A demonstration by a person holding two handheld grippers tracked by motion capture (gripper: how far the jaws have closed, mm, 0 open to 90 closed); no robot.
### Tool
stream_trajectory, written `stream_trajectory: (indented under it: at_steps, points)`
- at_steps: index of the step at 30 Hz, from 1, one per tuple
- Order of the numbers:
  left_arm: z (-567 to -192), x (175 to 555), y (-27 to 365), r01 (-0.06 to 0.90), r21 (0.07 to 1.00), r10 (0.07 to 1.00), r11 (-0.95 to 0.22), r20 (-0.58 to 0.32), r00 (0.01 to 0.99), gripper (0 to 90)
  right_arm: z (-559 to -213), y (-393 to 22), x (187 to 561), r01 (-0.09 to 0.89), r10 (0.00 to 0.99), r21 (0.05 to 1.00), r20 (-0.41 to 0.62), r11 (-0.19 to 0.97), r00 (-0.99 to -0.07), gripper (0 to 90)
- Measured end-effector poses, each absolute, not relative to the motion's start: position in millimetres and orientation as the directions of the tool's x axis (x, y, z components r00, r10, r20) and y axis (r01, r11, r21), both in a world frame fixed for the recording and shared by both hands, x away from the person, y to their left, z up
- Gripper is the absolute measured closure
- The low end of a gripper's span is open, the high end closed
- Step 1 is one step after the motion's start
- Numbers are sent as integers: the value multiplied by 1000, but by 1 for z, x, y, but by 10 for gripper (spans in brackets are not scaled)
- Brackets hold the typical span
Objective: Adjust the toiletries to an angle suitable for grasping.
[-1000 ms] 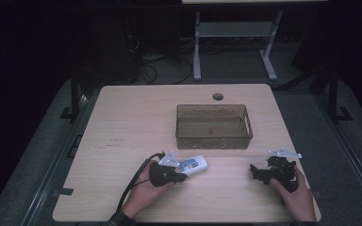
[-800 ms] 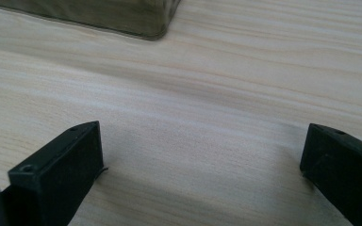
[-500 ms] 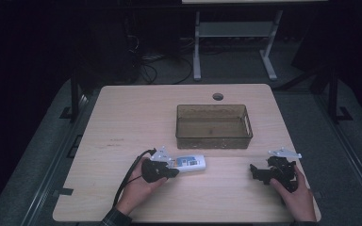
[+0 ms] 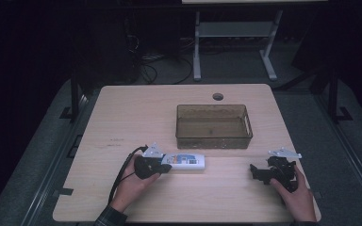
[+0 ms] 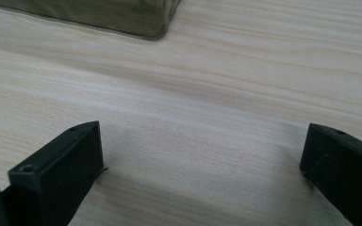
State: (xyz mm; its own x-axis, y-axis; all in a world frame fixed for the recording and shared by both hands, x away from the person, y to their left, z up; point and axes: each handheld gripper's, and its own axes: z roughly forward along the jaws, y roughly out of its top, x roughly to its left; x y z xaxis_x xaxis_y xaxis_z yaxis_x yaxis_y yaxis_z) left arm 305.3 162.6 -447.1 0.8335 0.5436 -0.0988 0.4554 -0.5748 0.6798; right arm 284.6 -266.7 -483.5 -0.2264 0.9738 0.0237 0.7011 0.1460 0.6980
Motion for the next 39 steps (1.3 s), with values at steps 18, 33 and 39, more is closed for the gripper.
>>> stream_trajectory:
  at_steps: [18, 33, 39]
  points:
    - [-448, 316, 185, 491, 681, 605, -543, -89, 791, 900, -484, -267, 285, 701, 974, 698, 23, 146, -227, 0]
    - [-431, 321, 166, 451, 706, 563, -546, -89, 822, 900, -484, -267, 285, 701, 974, 698, 24, 146, -226, 0]
    - [-426, 327, 149, 428, 717, 541, -550, -85, 837, 900, -484, -267, 285, 701, 974, 698, 24, 146, -226, 0]
